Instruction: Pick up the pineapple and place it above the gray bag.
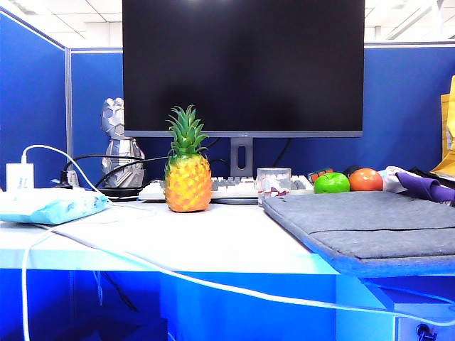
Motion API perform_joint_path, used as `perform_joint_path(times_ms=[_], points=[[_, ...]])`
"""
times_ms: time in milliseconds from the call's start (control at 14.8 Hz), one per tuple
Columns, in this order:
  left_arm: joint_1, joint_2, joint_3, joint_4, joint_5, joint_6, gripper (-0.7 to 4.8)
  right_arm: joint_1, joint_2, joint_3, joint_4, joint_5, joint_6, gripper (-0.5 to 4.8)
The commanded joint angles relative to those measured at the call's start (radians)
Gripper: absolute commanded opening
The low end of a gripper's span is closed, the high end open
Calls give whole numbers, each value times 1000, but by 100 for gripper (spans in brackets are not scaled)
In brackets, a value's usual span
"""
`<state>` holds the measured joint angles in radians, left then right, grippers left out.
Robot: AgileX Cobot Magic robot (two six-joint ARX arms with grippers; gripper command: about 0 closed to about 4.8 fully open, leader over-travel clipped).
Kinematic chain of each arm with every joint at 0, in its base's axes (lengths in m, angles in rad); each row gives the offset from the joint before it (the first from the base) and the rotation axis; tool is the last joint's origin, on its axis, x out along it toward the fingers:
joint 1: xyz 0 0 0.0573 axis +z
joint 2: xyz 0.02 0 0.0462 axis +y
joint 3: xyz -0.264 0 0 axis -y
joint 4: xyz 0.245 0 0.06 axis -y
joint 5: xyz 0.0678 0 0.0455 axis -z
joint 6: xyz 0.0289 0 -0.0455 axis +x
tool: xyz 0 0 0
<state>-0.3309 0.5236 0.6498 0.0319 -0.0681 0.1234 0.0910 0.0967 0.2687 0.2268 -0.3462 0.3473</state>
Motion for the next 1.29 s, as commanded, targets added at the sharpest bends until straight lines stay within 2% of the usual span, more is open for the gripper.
perform_joint_path(times_ms=[68,203,271,406,541,677,744,812,1015,1286], points=[[2,364,307,-86,32,-9,479,0,151,157,10,-44,-38,479],[6,558,458,-84,92,-22,479,0,230,226,10,-111,-40,479],[21,695,557,-88,158,-28,479,0,259,250,10,-132,-48,479],[26,908,715,-149,182,-19,479,-2,269,262,21,-130,-71,479],[67,1041,806,-149,276,-27,479,-4,269,262,34,-132,-75,479],[79,1148,898,-154,307,-19,479,-4,271,262,33,-131,-106,479],[103,1206,946,-145,385,-31,479,-4,285,265,40,-130,-110,479],[106,1252,985,-149,406,-63,479,-5,311,275,40,-130,-115,479],[124,1349,1050,-148,486,-72,479,-5,524,344,58,-169,-172,479],[124,1434,1058,-96,500,-53,479,-3,888,431,274,-262,-86,479]])
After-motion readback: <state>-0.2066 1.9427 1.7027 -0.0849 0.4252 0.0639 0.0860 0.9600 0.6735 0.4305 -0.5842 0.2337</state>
